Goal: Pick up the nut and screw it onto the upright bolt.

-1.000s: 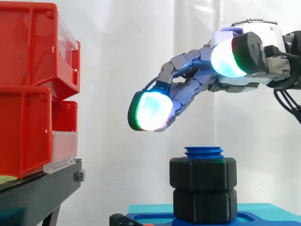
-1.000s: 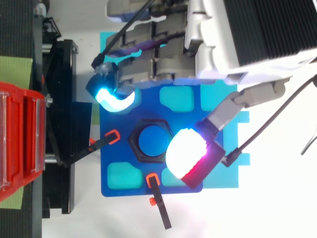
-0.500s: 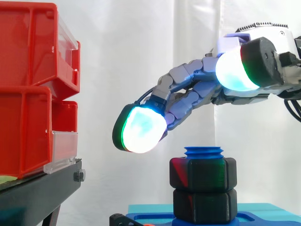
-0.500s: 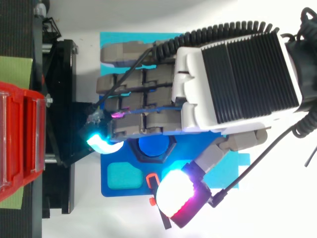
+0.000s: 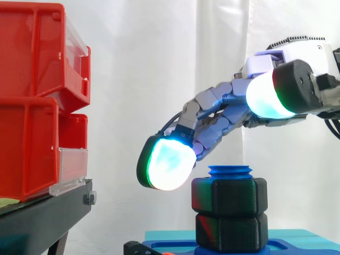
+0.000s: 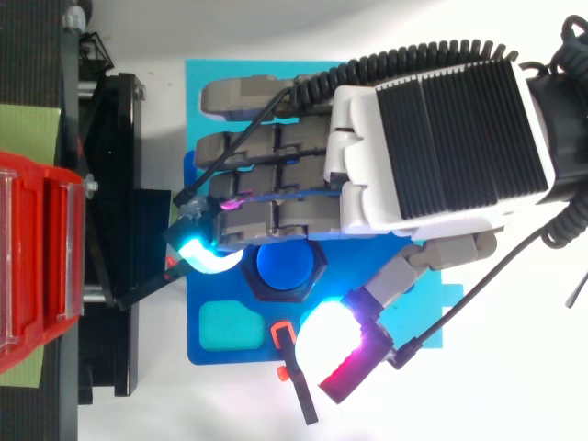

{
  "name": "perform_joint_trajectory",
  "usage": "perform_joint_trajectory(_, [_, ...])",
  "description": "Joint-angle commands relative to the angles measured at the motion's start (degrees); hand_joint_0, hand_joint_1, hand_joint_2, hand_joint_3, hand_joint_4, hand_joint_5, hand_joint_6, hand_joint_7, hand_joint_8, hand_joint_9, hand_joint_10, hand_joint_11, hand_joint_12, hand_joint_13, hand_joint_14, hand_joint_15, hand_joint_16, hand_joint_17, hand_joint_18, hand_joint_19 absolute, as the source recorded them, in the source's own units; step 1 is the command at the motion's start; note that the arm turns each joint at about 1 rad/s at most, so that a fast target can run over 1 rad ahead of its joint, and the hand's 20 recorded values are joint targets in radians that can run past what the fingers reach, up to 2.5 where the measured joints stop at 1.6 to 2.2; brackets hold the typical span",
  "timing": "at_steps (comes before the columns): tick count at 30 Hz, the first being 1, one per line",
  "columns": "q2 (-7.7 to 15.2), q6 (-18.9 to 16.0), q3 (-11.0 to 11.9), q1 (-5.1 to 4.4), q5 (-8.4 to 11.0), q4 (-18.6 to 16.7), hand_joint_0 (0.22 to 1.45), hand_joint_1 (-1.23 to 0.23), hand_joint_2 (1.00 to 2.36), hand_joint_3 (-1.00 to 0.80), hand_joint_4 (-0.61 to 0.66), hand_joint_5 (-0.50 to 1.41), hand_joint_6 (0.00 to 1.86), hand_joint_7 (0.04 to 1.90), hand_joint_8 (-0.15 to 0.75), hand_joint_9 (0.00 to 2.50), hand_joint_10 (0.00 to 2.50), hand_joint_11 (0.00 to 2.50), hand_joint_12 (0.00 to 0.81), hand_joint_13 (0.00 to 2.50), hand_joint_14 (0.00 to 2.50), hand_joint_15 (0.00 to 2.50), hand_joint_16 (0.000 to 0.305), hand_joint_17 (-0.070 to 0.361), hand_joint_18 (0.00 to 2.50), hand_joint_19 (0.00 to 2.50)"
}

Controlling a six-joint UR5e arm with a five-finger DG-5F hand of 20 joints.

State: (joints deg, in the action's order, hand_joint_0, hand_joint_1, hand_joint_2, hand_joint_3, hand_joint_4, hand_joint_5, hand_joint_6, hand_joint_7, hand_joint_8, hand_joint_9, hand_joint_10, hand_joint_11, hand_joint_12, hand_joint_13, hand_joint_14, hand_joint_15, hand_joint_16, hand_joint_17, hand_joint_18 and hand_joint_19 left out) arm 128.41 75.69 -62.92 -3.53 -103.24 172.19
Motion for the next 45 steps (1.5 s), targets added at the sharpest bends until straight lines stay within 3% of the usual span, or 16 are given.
perform_joint_trajectory(1, [0.0, -0.37, -0.27, 0.36, 0.32, 0.51, 0.48, -0.1, 1.0, -0.5, 0.2, -0.14, 0.5, 0.7, 0.235, 0.5, 0.0, 0.0, 0.331, 0.34, 0.0, 0.0, 0.037, 0.083, 0.01, 0.0])
perform_joint_trajectory(7, [0.0, -0.9, -0.27, 0.63, 2.08, 0.87, 0.49, -0.11, 1.0, -0.5, 0.22, -0.13, 0.5, 0.77, 0.237, 0.5, 0.0, 0.0, 0.33, 0.34, 0.0, 0.0, 0.037, 0.083, 0.0, 0.0])
perform_joint_trajectory(13, [0.0, -0.9, -0.27, 0.89, 2.08, 0.87, 0.49, -0.12, 1.0, -0.5, 0.25, -0.12, 0.5, 0.85, 0.242, 0.51, 0.0, 0.0, 0.325, 0.35, 0.0, 0.0, 0.036, 0.081, 0.0, 0.0])
perform_joint_trajectory(20, [-0.09, -0.99, -0.36, 1.24, 2.16, 1.83, 0.5, -0.14, 1.0, -0.5, 0.32, -0.08, 0.5, 1.07, 0.251, 0.54, 0.0, 0.0, 0.318, 0.36, 0.0, 0.0, 0.034, 0.076, 0.01, 0.0])
perform_joint_trajectory(25, [0.0, -1.16, -0.27, 1.33, 2.08, 2.54, 0.51, -0.18, 1.0, -0.5, 0.28, -0.05, 0.5, 1.26, 0.255, 0.57, 0.0, 0.0, 0.309, 0.39, 0.0, 0.0, 0.032, 0.072, 0.02, 0.0])
perform_joint_trajectory(36, [0.0, -1.25, -0.27, 1.51, 1.9, 2.27, 0.52, -0.2, 1.0, -0.5, 0.24, -0.03, 0.5, 1.44, 0.258, 0.64, 0.0, 0.0, 0.296, 0.44, 0.0, 0.0, 0.029, 0.066, 0.07, 0.0])
perform_joint_trajectory(41, [-0.09, -1.25, -0.27, 2.12, 1.81, 2.36, 0.52, -0.22, 1.0, -0.5, 0.17, -0.06, 0.7, 1.23, 0.271, 0.76, 0.0, 0.0, 0.287, 0.49, 0.0, 0.0, 0.027, 0.061, 0.1, 0.0])
perform_joint_trajectory(45, [-0.09, -1.25, -0.27, 2.47, 1.64, 2.27, 0.52, -0.22, 1.0, -0.5, 0.18, -0.06, 0.74, 1.19, 0.275, 0.8, 0.0, 0.0, 0.288, 0.52, 0.0, 0.0, 0.026, 0.059, 0.12, 0.0])
